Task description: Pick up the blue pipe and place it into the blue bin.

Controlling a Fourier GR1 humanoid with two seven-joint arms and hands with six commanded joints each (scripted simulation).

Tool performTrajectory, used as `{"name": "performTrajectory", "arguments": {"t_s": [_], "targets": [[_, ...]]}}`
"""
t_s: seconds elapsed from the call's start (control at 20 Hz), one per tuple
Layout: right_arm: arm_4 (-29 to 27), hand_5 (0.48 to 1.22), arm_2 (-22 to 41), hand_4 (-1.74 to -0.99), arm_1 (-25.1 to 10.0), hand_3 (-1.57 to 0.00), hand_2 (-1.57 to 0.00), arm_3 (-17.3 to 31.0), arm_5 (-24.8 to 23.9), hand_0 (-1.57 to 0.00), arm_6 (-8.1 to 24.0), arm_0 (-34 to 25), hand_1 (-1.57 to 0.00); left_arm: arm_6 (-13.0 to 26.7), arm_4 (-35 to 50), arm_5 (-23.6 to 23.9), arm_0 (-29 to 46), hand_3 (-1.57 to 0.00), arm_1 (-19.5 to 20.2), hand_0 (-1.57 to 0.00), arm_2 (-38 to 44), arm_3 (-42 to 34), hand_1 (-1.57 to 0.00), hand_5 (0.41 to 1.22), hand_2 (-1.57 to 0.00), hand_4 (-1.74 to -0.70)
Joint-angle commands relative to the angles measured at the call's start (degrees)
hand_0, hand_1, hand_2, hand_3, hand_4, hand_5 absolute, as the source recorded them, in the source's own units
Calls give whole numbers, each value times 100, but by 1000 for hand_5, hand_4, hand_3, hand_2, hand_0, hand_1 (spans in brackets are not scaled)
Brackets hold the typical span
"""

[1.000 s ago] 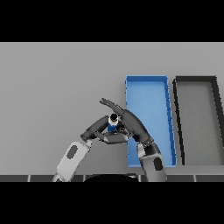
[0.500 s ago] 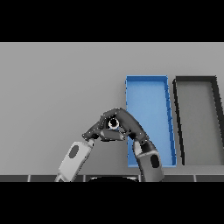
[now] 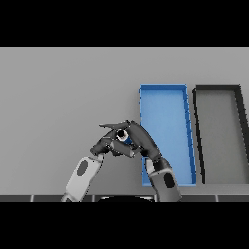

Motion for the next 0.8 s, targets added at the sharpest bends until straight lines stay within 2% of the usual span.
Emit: {"name": "performTrajectory", "arguments": {"t_s": [0.0,0.1,0.2,0.25,0.3,0.4,0.5,0.65,0.75], "targets": [[99,1196,96,-1733,-33,-1542,-1556,-8,-56,-1555,-11,32,-1555,-31,-144,16,33,-1166,51,-1462,-13,-46,-1342,1221,-1293,-1599],[37,1205,159,-1736,-47,-1553,-1561,-93,-93,-1561,95,54,-1561,-120,-119,-337,20,-746,141,-935,18,-52,-858,1221,-827,-1372],[7,1211,125,-1738,-46,-1559,-1565,-51,-155,-1565,311,-34,-1565,54,-274,-564,9,-477,130,-598,3,-68,-549,1221,-529,-1206],[20,1213,151,-1738,5,-1562,-1566,-19,-208,-1566,484,-95,-1566,18,-370,-617,18,-381,145,-478,7,-65,-439,1132,-423,-1136],[88,1214,155,-1739,-68,-1563,-1567,22,-254,-1567,463,-108,-1567,161,-417,-609,19,-305,111,-383,20,-44,-351,1029,-338,-1085],[77,1217,184,-1740,-154,-1566,-1569,-76,-295,-1568,367,-111,-1568,304,-387,-560,107,-195,93,-244,55,-91,-224,848,-216,-1017],[100,1218,222,-1740,-216,-1568,-1569,-59,-355,-1569,266,-70,-1569,412,-330,-552,67,-124,42,-156,96,-69,-143,704,-138,-980],[-17,1220,243,-1741,-130,-1569,-1570,-24,-449,-1570,313,-127,-1570,577,-292,-545,117,-63,6,-79,114,-52,-73,567,-70,-968],[-91,1220,206,-1741,-116,-1570,-1570,33,-532,-1570,170,-126,-1570,566,-418,-456,69,-40,23,-50,117,11,-46,513,-45,-947]]}}
